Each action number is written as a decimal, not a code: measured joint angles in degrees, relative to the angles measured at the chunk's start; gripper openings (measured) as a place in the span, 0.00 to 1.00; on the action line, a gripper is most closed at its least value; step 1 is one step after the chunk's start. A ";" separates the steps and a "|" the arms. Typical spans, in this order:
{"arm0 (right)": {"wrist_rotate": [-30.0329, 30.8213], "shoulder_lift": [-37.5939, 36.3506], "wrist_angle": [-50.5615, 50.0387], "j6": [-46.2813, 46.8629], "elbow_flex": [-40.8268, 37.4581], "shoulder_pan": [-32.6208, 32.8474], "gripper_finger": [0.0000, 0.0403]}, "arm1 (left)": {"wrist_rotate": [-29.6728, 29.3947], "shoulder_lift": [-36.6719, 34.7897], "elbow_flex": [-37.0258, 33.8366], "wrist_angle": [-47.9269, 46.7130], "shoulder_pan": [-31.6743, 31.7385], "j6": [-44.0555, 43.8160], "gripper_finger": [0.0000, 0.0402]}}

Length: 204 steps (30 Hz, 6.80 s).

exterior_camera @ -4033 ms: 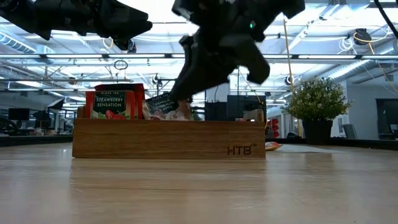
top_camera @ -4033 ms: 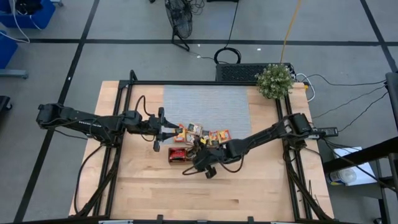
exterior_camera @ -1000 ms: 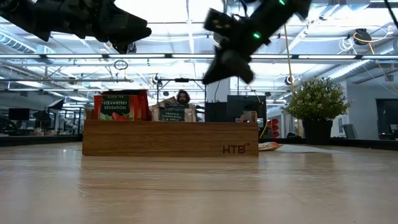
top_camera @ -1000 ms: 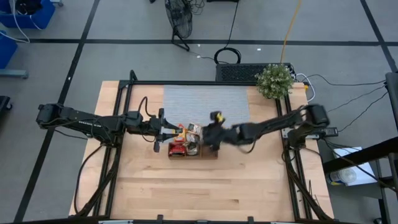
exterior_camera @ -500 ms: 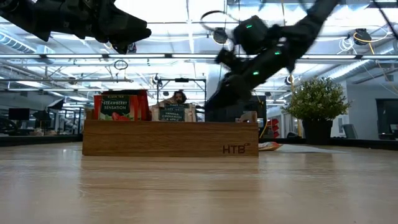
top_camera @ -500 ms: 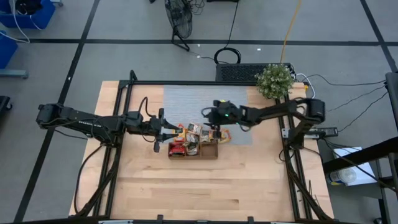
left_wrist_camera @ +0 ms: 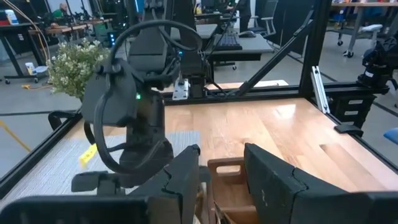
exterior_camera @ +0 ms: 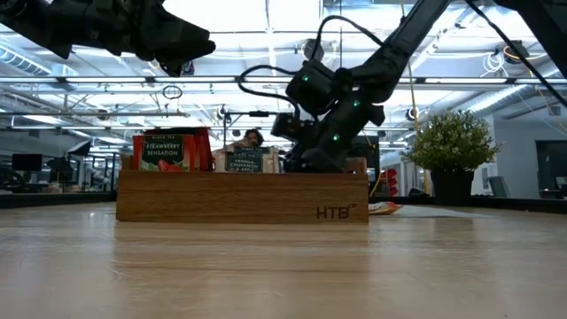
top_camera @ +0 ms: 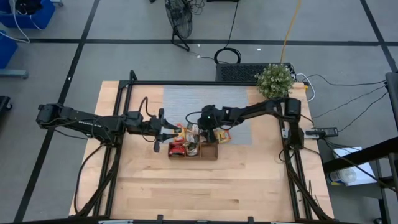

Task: Pick & Place Tea
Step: Put the brown tea bag into the middle section of the wooden organizer

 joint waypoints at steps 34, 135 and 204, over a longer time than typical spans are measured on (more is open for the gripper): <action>15.47 -7.52 1.69 -5.64 -0.08 1.99 0.00 | -0.02 0.02 -0.02 0.20 0.00 0.02 0.33; 57.00 -14.08 57.49 -15.86 -27.53 10.47 0.04 | -4.28 27.77 13.46 -9.07 -9.02 4.53 0.00; 10.56 -7.09 -9.16 -3.34 -4.54 3.64 0.59 | -18.58 14.66 13.44 -16.76 -1.85 6.64 0.48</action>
